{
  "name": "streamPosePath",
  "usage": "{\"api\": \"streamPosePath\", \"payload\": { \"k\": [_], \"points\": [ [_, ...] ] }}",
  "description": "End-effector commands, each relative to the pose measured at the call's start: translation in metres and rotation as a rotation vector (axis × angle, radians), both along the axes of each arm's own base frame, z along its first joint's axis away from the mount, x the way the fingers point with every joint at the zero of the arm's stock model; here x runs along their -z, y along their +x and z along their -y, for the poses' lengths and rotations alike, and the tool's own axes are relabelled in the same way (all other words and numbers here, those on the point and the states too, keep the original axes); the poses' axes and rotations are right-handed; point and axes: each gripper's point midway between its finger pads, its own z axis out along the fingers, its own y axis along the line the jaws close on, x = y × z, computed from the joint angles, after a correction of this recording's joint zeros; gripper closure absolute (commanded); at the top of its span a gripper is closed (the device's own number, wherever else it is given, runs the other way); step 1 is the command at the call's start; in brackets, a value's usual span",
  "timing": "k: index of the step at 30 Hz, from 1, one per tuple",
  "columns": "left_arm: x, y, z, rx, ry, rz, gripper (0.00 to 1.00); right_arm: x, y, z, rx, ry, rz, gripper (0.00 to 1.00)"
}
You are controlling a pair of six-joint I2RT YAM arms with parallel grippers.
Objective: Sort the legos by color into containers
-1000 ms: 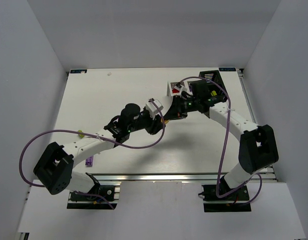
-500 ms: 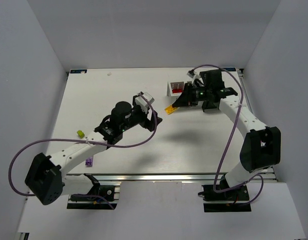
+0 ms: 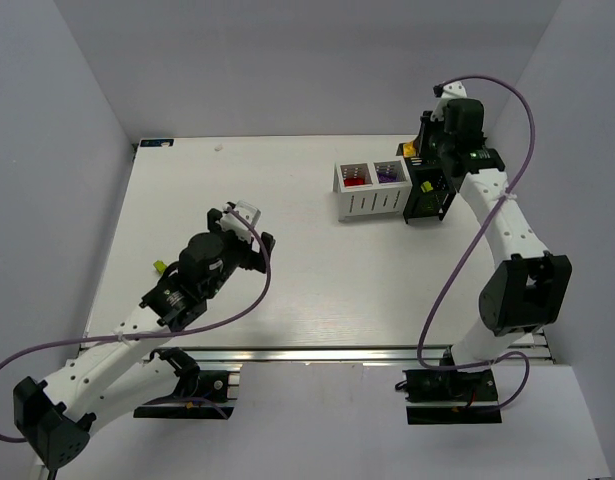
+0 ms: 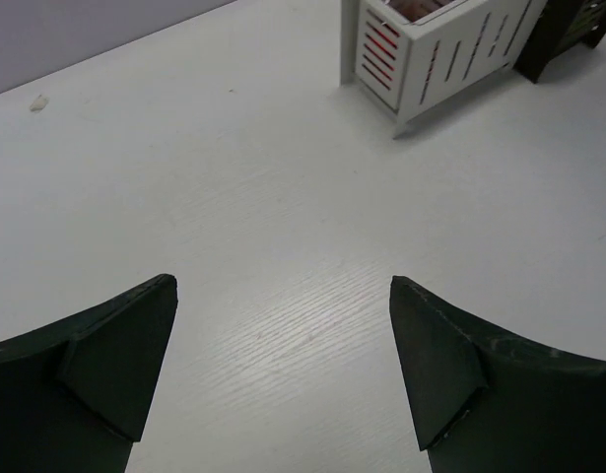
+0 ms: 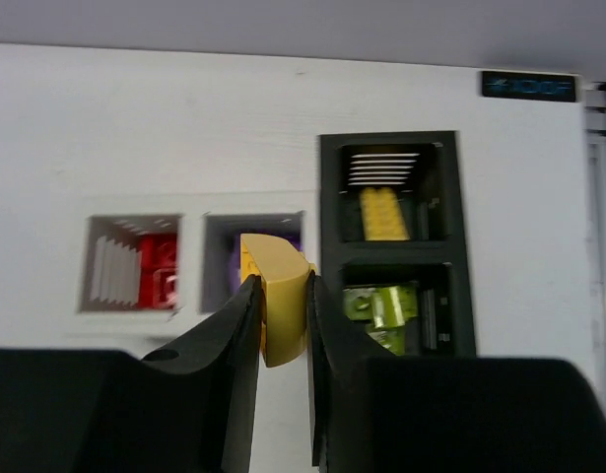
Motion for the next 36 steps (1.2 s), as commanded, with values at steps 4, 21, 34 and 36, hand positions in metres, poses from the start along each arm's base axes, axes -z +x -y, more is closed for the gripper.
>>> {"api": "streamPosePath", "payload": {
  "k": [4,21,34,36],
  "points": [
    [-0.01,-0.002,-0.032,-0.124,0.015,0.046,0.02,-0.005,0.046,0.055,0.274,-0.198,0.093,1.0],
    [-0.015,-0.009,-0.029,-0.094,0.004,0.064,0.02,0.041,0.1,0.067,0.312,-0.327,0.039,1.0],
    [-0.002,-0.005,-0.027,-0.093,0.035,0.033,0.02,0.052,0.109,0.057,0.232,-0.291,0.01,0.28],
    [-0.001,-0.005,-0.027,-0.091,0.037,0.032,0.02,0.043,0.105,0.058,0.231,-0.275,0.021,0.27]
  ]
}}
